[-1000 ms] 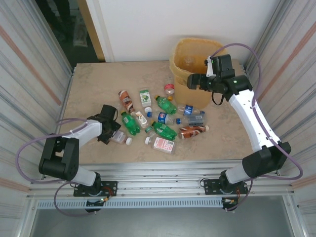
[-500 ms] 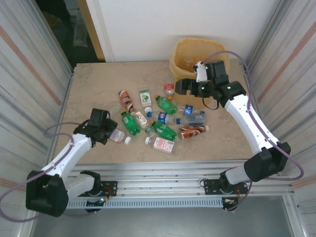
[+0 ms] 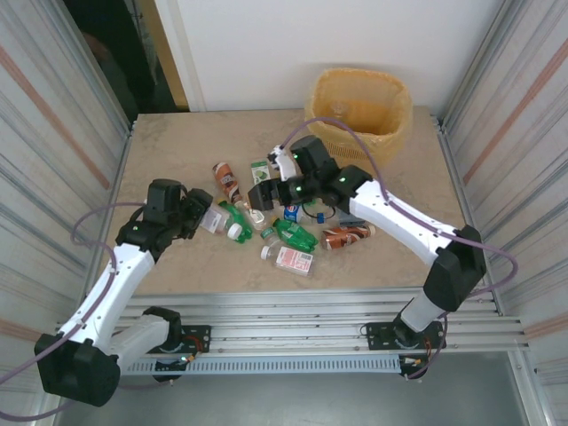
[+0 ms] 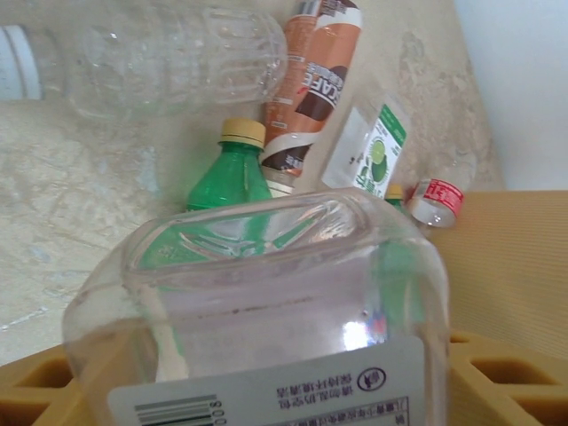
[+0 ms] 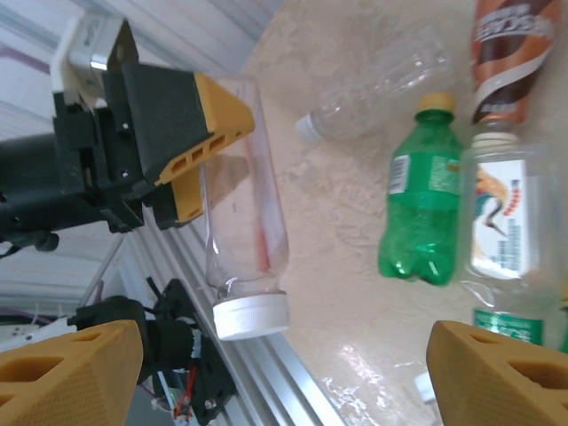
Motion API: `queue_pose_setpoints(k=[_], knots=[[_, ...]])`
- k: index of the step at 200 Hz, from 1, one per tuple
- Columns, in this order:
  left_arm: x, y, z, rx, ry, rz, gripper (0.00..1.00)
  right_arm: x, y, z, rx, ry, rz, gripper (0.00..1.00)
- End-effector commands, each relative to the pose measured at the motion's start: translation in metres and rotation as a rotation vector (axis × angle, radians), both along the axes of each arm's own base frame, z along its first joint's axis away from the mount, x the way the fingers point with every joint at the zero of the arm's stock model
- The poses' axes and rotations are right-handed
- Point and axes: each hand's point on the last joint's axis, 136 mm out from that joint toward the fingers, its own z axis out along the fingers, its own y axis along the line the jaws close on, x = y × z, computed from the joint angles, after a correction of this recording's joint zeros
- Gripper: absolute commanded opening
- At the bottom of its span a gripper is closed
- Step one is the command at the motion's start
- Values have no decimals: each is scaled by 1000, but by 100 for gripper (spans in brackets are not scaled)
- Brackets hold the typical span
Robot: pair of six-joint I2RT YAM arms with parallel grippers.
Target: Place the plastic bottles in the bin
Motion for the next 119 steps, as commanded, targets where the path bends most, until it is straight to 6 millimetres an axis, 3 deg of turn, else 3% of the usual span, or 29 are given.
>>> queue_pose_setpoints(k=[1, 61, 119], knots=[[7, -7, 20, -36, -63, -31, 47, -5, 25, 2, 44, -13, 36, 81], [7, -12, 21, -70, -72, -40, 47, -22, 81, -26, 60, 61, 155, 75], [6, -13, 20, -85, -74, -38, 47, -18, 109, -46, 74, 103, 170, 65]])
